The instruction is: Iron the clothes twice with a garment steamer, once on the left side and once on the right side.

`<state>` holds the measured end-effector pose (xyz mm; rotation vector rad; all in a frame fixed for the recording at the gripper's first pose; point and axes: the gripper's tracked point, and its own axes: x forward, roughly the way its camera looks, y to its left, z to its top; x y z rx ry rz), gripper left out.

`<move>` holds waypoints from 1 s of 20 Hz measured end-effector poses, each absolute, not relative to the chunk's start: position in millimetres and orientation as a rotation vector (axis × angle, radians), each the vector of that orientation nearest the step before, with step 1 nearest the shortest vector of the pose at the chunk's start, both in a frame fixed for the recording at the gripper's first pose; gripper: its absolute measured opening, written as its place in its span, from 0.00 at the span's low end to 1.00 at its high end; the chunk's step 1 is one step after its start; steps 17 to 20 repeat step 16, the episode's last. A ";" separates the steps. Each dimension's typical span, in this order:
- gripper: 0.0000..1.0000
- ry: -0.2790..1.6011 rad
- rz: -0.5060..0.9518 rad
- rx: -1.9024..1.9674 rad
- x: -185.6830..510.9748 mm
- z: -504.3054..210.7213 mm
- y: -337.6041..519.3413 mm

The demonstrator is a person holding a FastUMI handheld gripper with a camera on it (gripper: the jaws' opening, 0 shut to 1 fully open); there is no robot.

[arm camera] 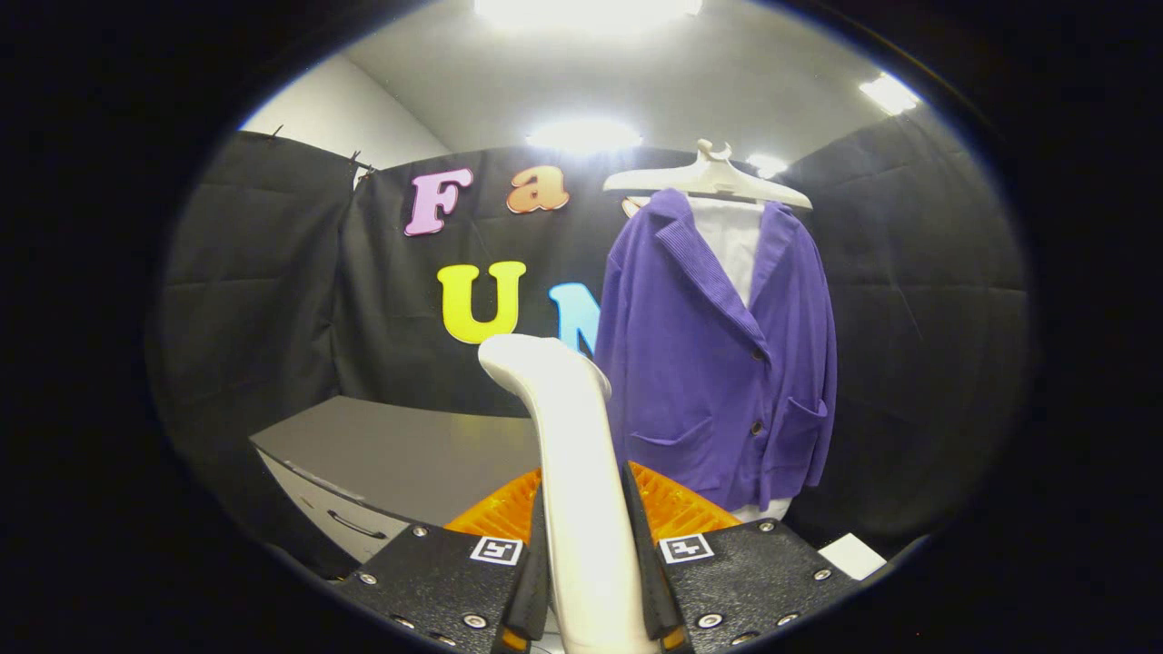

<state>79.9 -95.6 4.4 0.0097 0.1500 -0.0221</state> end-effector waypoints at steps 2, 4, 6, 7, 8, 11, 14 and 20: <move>0.40 0.118 -0.022 -0.012 83.7 16.7 -78.4; 0.40 0.105 -0.030 -0.020 85.2 24.7 -67.3; 0.40 0.089 -0.036 -0.009 84.8 33.2 -57.1; 0.40 0.078 -0.036 -0.006 84.7 37.6 -52.7; 0.40 0.071 -0.035 -0.002 85.0 41.1 -48.9; 0.40 0.053 -0.034 0.005 82.0 45.7 -39.6; 0.40 0.065 -0.045 -0.010 77.4 42.5 -35.9; 0.40 0.078 -0.055 -0.010 76.6 37.4 -34.3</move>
